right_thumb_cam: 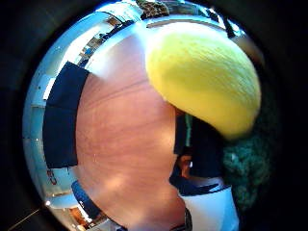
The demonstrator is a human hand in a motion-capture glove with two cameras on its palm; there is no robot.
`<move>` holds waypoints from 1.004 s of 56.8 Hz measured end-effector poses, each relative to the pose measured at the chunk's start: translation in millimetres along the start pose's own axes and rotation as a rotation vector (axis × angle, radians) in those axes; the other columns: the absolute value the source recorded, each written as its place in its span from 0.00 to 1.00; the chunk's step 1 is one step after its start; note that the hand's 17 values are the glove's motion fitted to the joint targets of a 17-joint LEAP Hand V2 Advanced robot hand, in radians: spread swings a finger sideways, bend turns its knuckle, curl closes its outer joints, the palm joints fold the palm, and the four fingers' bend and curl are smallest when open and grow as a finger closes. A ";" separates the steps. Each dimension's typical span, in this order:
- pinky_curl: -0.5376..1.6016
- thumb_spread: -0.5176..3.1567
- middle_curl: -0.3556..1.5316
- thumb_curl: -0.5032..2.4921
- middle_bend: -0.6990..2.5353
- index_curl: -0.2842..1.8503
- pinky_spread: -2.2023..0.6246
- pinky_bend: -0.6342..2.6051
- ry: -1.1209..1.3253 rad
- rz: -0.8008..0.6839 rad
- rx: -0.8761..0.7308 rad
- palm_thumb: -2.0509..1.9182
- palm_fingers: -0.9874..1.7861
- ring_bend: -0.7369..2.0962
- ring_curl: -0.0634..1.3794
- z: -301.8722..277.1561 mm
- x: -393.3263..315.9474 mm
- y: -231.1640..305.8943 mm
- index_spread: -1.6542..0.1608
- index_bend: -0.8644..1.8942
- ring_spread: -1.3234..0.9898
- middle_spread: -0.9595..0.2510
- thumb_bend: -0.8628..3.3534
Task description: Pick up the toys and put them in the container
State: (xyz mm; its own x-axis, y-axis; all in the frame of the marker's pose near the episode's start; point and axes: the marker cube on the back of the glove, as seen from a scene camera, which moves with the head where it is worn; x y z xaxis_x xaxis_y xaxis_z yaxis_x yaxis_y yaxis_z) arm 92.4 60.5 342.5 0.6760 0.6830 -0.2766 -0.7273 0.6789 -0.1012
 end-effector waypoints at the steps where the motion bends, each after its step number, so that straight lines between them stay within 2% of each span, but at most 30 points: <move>1: 0.40 0.56 0.40 0.24 0.41 0.24 0.71 0.46 0.003 -0.005 0.012 0.54 0.59 0.50 0.27 -0.5 -0.8 -1.2 0.75 0.37 0.50 0.70 0.22; 8: 0.42 0.58 0.42 0.26 0.43 0.25 0.68 0.48 0.019 -0.044 0.105 0.58 0.67 0.57 0.32 -3.7 -3.0 -10.4 0.77 0.37 0.48 0.69 0.24; 14: 0.44 0.57 0.44 0.28 0.44 0.25 0.66 0.50 -0.026 -0.076 0.107 0.61 0.69 0.61 0.35 -18.6 -1.0 -17.6 0.79 0.37 0.47 0.68 0.25; 26: 0.48 0.57 0.47 0.30 0.46 0.26 0.65 0.54 -0.189 -0.206 0.208 0.63 0.70 0.64 0.40 -116.6 -43.4 -22.6 0.81 0.37 0.46 0.68 0.26; 42: 0.50 0.57 0.51 0.31 0.47 0.27 0.64 0.55 -0.256 -0.433 0.346 0.62 0.69 0.66 0.42 -265.9 -218.0 -27.4 0.82 0.38 0.46 0.68 0.26; 53: 0.51 0.57 0.53 0.31 0.49 0.27 0.64 0.56 -0.250 -0.554 0.398 0.61 0.68 0.67 0.44 -298.6 -335.5 -28.8 0.82 0.37 0.45 0.68 0.26; 57: 0.51 0.58 0.54 0.30 0.49 0.28 0.64 0.55 -0.249 -0.614 0.395 0.60 0.65 0.66 0.44 -299.6 -360.4 -30.1 0.81 0.38 0.45 0.68 0.25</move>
State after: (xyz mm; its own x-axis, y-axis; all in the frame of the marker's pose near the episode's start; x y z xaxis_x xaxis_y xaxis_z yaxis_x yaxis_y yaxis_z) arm -164.9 -286.8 158.9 0.9854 0.1618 -0.0533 -0.1487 0.9695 0.1948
